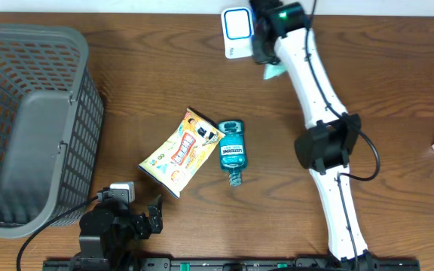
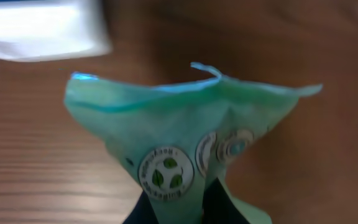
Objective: Scan the item barcode
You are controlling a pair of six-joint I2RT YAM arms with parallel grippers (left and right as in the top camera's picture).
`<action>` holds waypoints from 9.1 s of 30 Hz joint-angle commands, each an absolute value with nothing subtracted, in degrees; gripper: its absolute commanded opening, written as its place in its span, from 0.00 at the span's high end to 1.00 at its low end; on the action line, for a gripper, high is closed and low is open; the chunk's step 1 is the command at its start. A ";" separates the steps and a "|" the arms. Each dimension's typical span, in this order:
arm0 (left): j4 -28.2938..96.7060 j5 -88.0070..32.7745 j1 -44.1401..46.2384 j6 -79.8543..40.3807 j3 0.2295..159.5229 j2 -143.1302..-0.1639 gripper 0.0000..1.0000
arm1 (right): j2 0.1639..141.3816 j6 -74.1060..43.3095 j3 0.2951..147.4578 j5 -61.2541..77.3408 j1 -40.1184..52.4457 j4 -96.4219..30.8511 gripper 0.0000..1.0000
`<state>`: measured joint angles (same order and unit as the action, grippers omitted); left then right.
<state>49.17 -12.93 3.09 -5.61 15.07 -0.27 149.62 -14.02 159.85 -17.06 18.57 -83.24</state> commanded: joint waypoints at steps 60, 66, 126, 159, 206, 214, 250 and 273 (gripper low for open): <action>50.96 -12.38 3.07 -5.69 14.94 -0.23 0.01 | 107.57 -18.04 158.67 -7.84 1.19 -97.34 0.01; 50.96 -12.38 3.07 -5.69 14.94 -0.23 0.01 | 103.44 -19.38 148.97 -7.92 8.93 -97.32 0.01; 50.96 -12.38 3.07 -5.69 14.94 -0.23 0.01 | 113.60 -27.81 74.63 -16.58 44.97 -39.70 0.19; 50.96 -12.38 3.07 -5.67 14.94 -0.23 0.01 | 119.90 -22.70 81.84 2.87 41.25 -45.19 0.81; 50.96 -12.38 3.07 -5.69 14.94 -0.23 0.01 | 119.77 -0.05 79.09 42.52 31.57 -45.32 0.29; 50.96 -12.38 3.07 -5.69 14.94 -0.23 0.01 | 117.03 -3.14 80.42 35.66 36.05 -47.53 0.01; 50.96 -12.38 3.07 -5.67 14.94 -0.23 0.01 | 117.40 -23.07 80.58 -15.49 48.88 -49.10 0.45; 50.96 -12.38 3.07 -5.67 14.94 -0.23 0.01 | 117.34 -21.61 81.03 -40.49 50.28 -60.40 0.41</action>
<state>49.28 -12.93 3.09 -5.78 15.14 -0.27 117.38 -21.67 80.27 -35.73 49.87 -60.03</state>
